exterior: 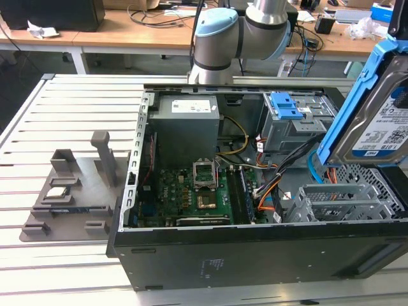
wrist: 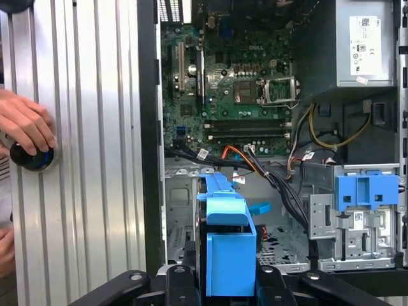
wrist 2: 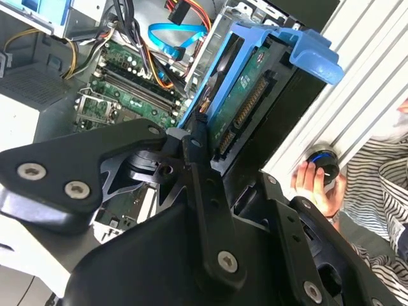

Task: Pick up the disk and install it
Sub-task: 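Pick up the disk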

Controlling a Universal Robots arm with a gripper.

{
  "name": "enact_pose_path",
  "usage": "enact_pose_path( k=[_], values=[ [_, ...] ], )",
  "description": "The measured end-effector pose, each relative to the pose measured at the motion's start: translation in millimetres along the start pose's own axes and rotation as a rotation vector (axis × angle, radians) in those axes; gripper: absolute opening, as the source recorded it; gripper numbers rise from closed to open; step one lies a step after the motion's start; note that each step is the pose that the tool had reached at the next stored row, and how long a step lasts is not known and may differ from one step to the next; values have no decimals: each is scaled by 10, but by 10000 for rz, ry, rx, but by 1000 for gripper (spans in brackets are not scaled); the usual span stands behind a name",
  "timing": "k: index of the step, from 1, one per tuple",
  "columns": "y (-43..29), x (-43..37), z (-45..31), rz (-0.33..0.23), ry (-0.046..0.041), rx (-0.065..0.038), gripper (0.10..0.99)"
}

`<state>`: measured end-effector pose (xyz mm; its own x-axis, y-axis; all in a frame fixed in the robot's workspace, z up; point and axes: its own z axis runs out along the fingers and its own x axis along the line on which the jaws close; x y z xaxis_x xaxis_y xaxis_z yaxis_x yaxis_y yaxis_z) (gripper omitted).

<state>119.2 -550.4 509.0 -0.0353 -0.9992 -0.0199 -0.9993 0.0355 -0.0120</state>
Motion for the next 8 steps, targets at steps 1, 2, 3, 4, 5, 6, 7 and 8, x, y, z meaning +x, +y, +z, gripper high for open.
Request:
enact_pose_path(
  k=[1,2,3,4,5,6,7,8],
  values=[
    [0,0,13,1,0,0,361],
    [0,1,27,1,0,0,361],
    [0,1,44,1,-1,0,361],
    [-1,1,55,0,0,0,361],
    [-1,2,65,1,1,-1,361],
    [-1,2,77,1,1,0,361],
    [-2,2,89,0,0,0,361],
    [-1,3,106,1,0,-1,361]
  ],
)
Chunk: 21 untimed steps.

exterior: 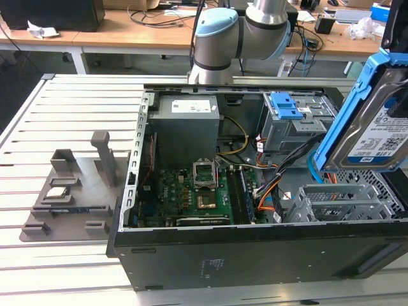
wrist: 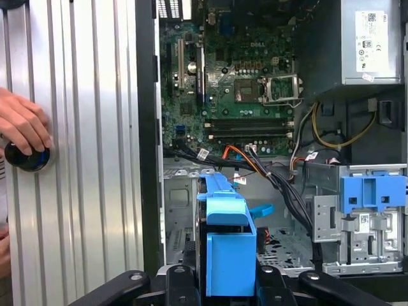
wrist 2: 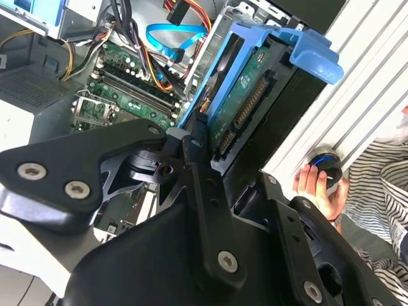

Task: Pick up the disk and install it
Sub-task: 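Pick up the disk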

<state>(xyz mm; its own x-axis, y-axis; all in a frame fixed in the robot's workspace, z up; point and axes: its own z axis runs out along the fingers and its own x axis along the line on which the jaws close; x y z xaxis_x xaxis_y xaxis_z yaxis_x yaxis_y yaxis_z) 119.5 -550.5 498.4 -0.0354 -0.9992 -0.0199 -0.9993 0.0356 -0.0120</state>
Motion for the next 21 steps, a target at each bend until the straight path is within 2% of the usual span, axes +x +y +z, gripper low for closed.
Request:
enact_pose_path(
  k=[21],
  values=[
    [0,8,204,0,1,0,361]
  ],
)
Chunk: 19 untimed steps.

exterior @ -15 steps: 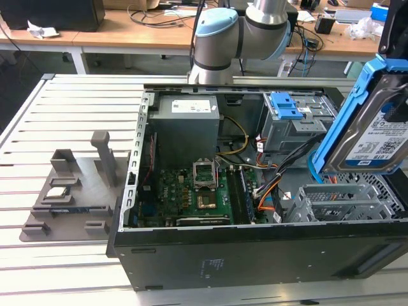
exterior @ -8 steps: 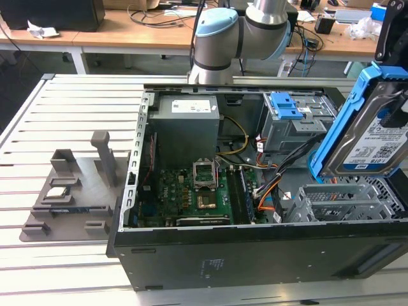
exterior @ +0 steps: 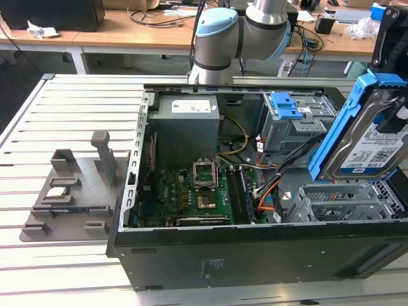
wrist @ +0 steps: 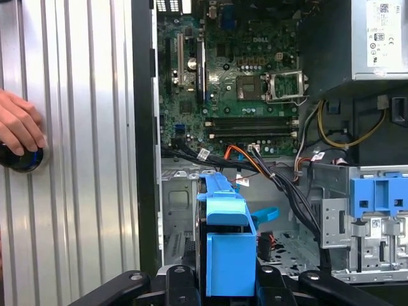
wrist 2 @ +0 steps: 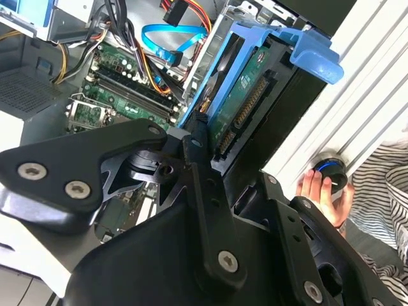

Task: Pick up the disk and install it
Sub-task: 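Pick up the disk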

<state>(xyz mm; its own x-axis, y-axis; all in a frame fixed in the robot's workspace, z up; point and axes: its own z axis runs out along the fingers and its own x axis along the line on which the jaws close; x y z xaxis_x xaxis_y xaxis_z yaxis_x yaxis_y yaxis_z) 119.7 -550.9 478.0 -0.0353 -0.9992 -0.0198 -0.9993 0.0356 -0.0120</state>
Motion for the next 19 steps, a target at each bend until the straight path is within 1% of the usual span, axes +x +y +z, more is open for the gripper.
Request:
enact_pose_path(
  k=[19],
  values=[
    [0,5,121,0,1,0,361]
  ],
)
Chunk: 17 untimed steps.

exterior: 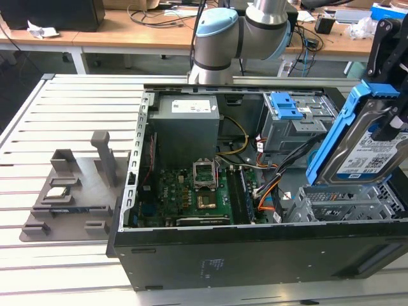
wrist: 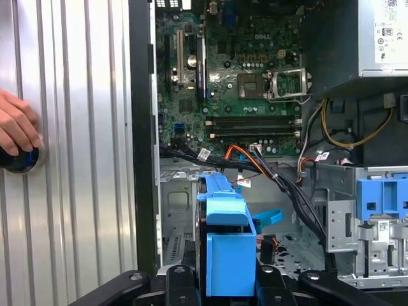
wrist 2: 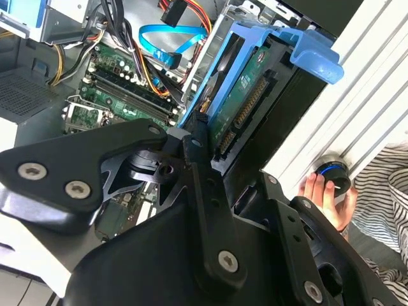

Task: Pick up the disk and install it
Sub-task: 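Pick up the disk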

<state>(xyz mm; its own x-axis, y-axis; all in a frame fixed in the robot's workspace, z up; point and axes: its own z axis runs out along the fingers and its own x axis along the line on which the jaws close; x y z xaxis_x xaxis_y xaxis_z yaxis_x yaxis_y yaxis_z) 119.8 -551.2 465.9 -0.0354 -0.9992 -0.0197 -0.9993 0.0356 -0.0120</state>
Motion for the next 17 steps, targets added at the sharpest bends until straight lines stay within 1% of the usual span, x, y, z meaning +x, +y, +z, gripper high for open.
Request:
enact_pose_path(
  k=[8,12,13,16,17],
  values=[
    [0,1,48,0,-1,0,361],
    [-1,2,103,0,-1,0,361],
    [-9,2,110,-3,-3,0,361],
    [-87,0,139,-1,1,-1,361],
    [-100,0,152,-1,8,-1,361]
  ],
)
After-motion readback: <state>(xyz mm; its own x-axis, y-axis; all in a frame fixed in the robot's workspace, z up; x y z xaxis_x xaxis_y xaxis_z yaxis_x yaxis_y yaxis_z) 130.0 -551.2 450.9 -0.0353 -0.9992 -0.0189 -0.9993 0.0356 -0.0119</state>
